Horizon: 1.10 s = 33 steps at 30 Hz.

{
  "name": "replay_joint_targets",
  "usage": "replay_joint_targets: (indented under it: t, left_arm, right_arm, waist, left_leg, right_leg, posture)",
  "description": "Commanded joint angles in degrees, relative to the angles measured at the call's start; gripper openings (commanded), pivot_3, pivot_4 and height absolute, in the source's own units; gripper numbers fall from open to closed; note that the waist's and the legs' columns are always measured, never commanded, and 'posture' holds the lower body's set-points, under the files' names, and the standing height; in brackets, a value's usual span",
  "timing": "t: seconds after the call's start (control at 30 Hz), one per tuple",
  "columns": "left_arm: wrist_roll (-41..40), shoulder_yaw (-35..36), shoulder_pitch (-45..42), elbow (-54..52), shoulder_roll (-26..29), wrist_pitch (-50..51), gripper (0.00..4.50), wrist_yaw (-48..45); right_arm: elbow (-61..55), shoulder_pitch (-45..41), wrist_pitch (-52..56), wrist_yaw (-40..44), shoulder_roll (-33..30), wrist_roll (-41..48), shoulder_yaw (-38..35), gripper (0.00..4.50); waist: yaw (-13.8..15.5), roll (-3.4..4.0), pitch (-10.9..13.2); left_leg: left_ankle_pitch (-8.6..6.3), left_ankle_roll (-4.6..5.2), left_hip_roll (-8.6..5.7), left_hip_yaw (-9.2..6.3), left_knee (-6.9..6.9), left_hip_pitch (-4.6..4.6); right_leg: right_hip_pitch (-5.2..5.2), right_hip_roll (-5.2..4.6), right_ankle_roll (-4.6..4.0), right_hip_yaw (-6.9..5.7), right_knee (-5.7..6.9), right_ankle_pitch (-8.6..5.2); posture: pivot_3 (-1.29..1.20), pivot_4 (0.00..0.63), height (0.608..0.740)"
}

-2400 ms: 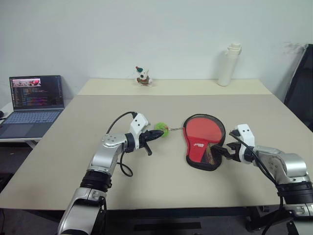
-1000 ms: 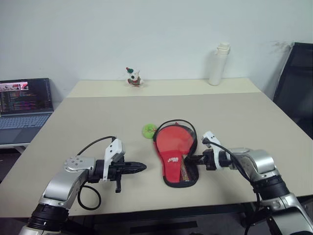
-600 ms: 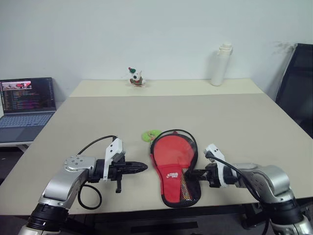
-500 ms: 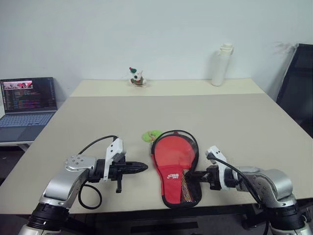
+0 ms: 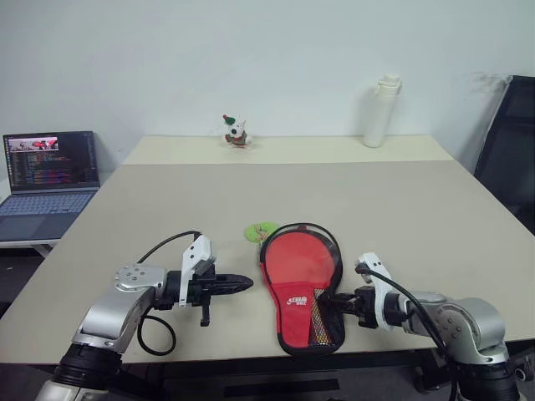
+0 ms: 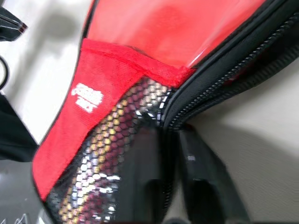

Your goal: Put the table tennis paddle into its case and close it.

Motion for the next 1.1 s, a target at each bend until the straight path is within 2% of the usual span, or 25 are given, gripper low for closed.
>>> replay_joint_targets:
  t: [0.03,0.27,0.33,0.43,0.77,0.8,1.1]
  left_arm:
    - [0.29,2.24,-1.03,0.56,-0.76,-1.2,0.0,3.03]
    - [0.89,3.75,-4.07,3.44,-3.36,-2.31,0.0,9.26]
    - [2.26,4.13,-6.84,6.76,-4.63,-2.73,0.0,12.47]
    - [5.3,4.32,-12.39,14.43,-6.72,-4.18,0.59,18.11]
    - [11.38,2.41,-27.36,37.51,-14.41,-7.91,4.22,24.92]
    - [12.24,2.04,-28.74,39.84,-15.02,-8.24,4.46,25.31]
    - [17.25,-0.18,-36.5,56.2,-18.17,-11.18,4.46,22.87]
  right_arm:
    - [-4.55,1.53,0.69,-1.07,-2.19,1.05,-2.22,2.16]
    - [-9.62,2.15,-0.67,2.22,-4.92,7.71,-9.66,4.48]
    - [-9.97,1.69,-1.48,2.19,-5.75,8.35,-10.37,4.48]
    - [-9.76,0.59,-3.09,1.38,-6.52,8.24,-10.04,4.5]
    - [-8.48,-1.56,-5.91,-0.52,-6.73,7.79,-6.67,4.5]
    - [-8.44,-1.61,-6.18,-0.63,-6.82,7.75,-6.44,4.5]
    - [-8.34,-2.01,-7.46,-2.09,-6.69,7.74,-5.18,4.5]
  waist:
    - [0.02,0.0,0.0]
    - [0.08,0.0,0.0]
    - [0.08,-0.01,0.0]
    - [0.09,-0.02,0.0]
    - [0.14,-0.03,0.0]
    - [0.14,-0.03,0.0]
    - [0.04,-0.04,0.01]
  left_leg:
    - [0.0,0.0,-0.01,-0.01,0.0,0.0]
    - [0.0,0.0,-0.04,-0.01,0.04,-0.01]
    - [0.0,0.0,-0.03,-0.03,0.04,0.0]
    - [0.0,0.0,-0.05,-0.04,0.07,0.01]
    - [0.0,0.0,-0.09,-0.03,0.06,-0.07]
    - [0.0,0.0,-0.1,-0.02,0.06,-0.07]
    - [0.0,0.0,-0.11,0.01,0.06,-0.07]
  right_leg:
    - [0.01,-0.01,0.0,0.0,-0.01,0.0]
    - [0.03,-0.05,0.01,-0.03,0.0,0.01]
    - [0.04,-0.03,0.01,-0.04,0.01,0.01]
    - [0.05,-0.01,0.03,-0.04,0.03,0.01]
    - [0.03,-0.01,0.04,-0.06,-0.03,0.02]
    - [0.04,-0.02,0.04,-0.05,-0.03,0.03]
    - [0.02,0.02,0.04,-0.09,-0.01,0.03]
  posture:
    - [0.0,0.15,0.74]
    - [0.0,0.15,0.74]
    - [0.0,0.15,0.74]
    - [0.0,0.15,0.74]
    - [0.0,0.15,0.74]
    - [0.0,0.15,0.74]
    - [0.0,0.15,0.74]
